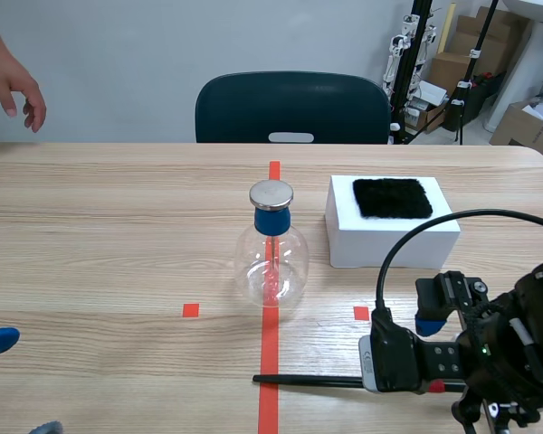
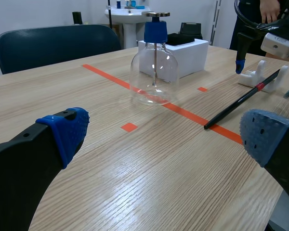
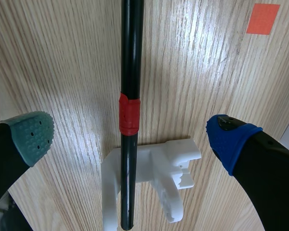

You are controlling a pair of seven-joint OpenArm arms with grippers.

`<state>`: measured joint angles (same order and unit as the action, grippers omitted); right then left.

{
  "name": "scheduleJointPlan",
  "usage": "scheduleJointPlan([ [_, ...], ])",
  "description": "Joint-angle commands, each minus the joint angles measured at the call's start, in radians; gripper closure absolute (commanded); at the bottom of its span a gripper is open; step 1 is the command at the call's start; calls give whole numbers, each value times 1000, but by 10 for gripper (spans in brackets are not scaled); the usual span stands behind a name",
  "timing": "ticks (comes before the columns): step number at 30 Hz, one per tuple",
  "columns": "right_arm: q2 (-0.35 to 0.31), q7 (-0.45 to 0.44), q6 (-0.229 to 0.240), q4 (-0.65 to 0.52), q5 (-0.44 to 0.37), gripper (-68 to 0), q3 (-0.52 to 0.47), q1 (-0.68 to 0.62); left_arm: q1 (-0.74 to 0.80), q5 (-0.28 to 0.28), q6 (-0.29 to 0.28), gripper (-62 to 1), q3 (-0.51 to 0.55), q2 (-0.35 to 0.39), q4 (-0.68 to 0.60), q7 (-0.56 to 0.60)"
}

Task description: Do the electroscope experiment. return to the home posture

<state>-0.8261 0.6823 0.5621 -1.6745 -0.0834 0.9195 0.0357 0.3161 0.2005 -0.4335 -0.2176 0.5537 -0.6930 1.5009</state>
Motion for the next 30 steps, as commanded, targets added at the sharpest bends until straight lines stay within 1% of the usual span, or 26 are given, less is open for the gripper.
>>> scheduleJointPlan([
  [1,-13,0,0,-17,0,-679,-9,20,-1,-10,2,-623,1,4,-9,47],
  [23,-13,0,0,-17,0,-679,-9,19,0,-9,1,-623,1,4,-9,50],
  [26,-13,0,0,-17,0,-679,-9,19,-1,6,-2,-623,1,8,-9,50],
  [30,-13,0,0,-17,0,-679,-9,19,-1,2,-2,-623,1,13,-9,44],
])
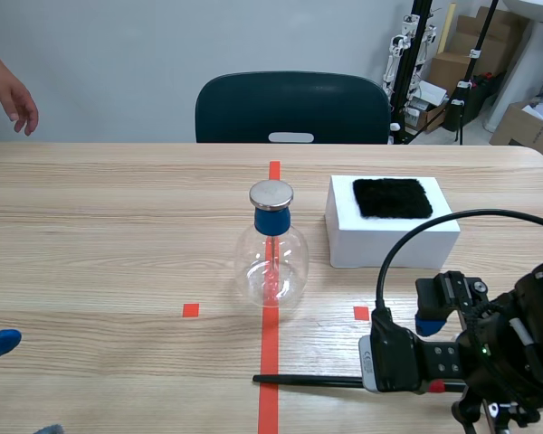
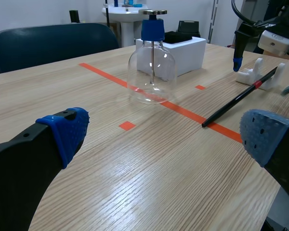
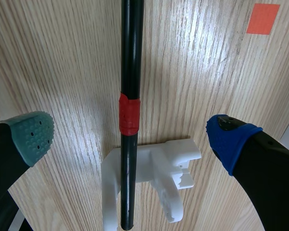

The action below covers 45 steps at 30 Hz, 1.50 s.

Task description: Do the electroscope experiment. return to the home posture

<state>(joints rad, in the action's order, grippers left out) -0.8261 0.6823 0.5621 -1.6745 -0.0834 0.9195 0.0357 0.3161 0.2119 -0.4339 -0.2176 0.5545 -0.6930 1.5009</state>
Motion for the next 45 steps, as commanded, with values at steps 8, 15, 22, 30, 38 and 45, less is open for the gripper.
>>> scheduleJointPlan([
  [8,-16,0,0,-23,0,-679,-9,19,119,-158,-8,-623,44,124,-133,-30],
  [15,-77,-64,0,-82,0,-679,-37,-10,337,-307,-8,-623,259,181,-389,-296],
  [22,-168,-249,-54,-198,-29,-679,-177,-136,592,-381,1,-623,419,180,-673,-489],
  [30,-216,-517,-159,-232,-222,-679,-420,-320,715,-497,96,-623,480,129,-949,-734],
  [38,-218,-848,-159,-232,-247,-679,-623,-567,714,-440,111,-623,504,-13,-1032,-821],
  [45,-177,-1077,-158,-232,-246,-679,-777,-799,715,-341,109,-623,518,-77,-1032,-843],
])
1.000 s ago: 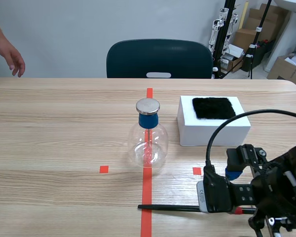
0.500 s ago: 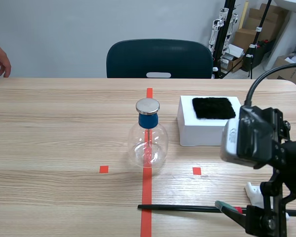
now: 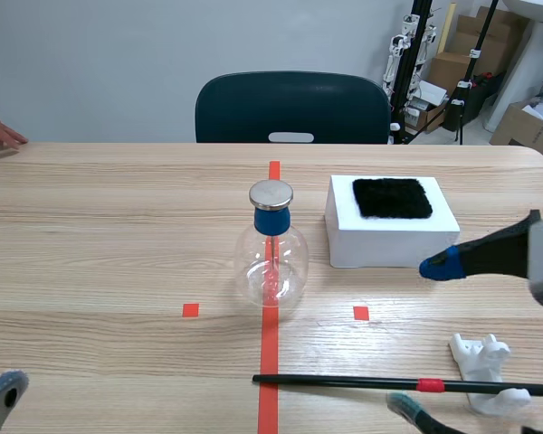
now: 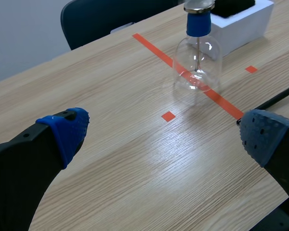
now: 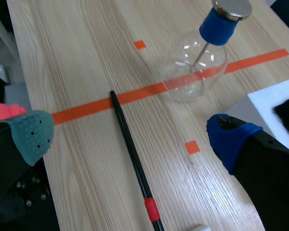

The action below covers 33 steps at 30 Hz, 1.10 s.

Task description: Do the electroscope experiment. return to the home posture

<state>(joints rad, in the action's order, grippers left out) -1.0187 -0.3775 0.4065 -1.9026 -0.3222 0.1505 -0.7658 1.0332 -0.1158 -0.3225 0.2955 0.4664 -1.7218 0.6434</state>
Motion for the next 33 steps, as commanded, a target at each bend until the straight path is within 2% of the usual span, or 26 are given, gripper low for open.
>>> scheduleJointPlan([
  [1,35,-46,-2,-3,-8,-679,-34,-32,-3,-14,-2,-623,5,11,-3,14],
  [7,188,-137,-2,-3,-7,-679,-154,-170,-2,-14,-2,-623,5,11,-3,8],
  [12,281,-182,-2,-11,21,-679,-183,-221,12,-14,-1,-623,5,11,-3,-13],
  [15,293,-190,-2,-38,69,-679,-183,-227,32,-14,-5,-623,5,11,-10,-14],
  [25,293,-195,-2,-111,68,-679,-185,-226,99,-14,-1,-623,9,11,-126,-66],
  [31,293,-303,-2,-111,67,-679,-185,-226,119,-14,0,-623,9,11,-174,-66],
  [33,293,-307,-2,-111,67,-679,-185,-226,119,-14,0,-623,9,11,-178,-66],
])
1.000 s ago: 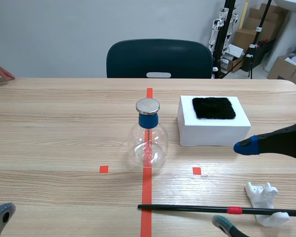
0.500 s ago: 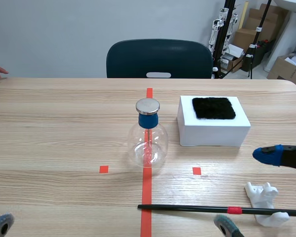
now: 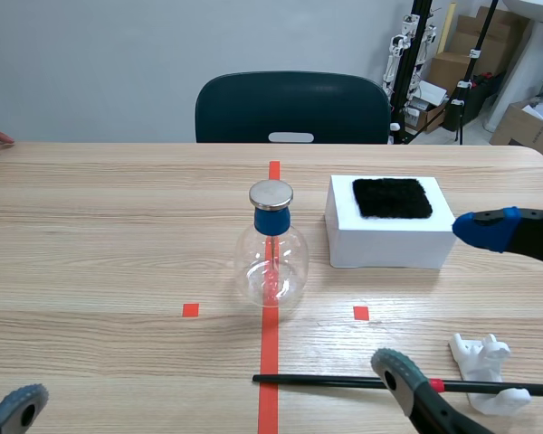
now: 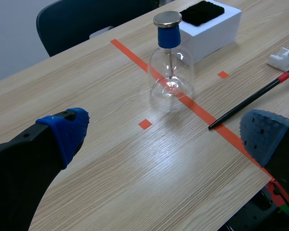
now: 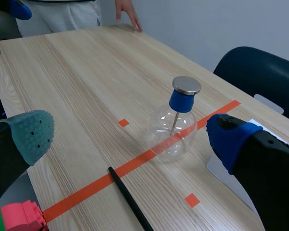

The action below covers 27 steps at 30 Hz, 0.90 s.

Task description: Do the electroscope experiment. return to the home posture

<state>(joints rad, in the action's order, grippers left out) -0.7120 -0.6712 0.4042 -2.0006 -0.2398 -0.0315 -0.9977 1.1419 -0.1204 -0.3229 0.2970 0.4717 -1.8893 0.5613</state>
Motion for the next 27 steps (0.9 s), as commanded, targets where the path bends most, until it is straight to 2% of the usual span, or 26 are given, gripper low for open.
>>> scheduleJointPlan([
  [1,-14,-11,0,-13,-15,-679,-3,6,10,-9,0,-623,8,6,-10,15],
  [4,-14,-1,-6,-13,-15,-679,-3,6,10,-9,0,-623,8,6,-10,15],
  [10,-14,21,-84,-12,-81,-679,-3,6,21,-10,0,-623,8,6,-10,17],
  [15,-14,64,-84,-11,-83,-679,-3,6,23,-10,0,-623,8,5,-11,17],
  [24,-14,67,-84,-11,-82,-679,-3,6,69,-10,4,-623,8,6,-27,25],
  [27,-14,104,-84,-11,-82,-679,-3,6,81,-10,12,-623,8,6,-30,25],
])
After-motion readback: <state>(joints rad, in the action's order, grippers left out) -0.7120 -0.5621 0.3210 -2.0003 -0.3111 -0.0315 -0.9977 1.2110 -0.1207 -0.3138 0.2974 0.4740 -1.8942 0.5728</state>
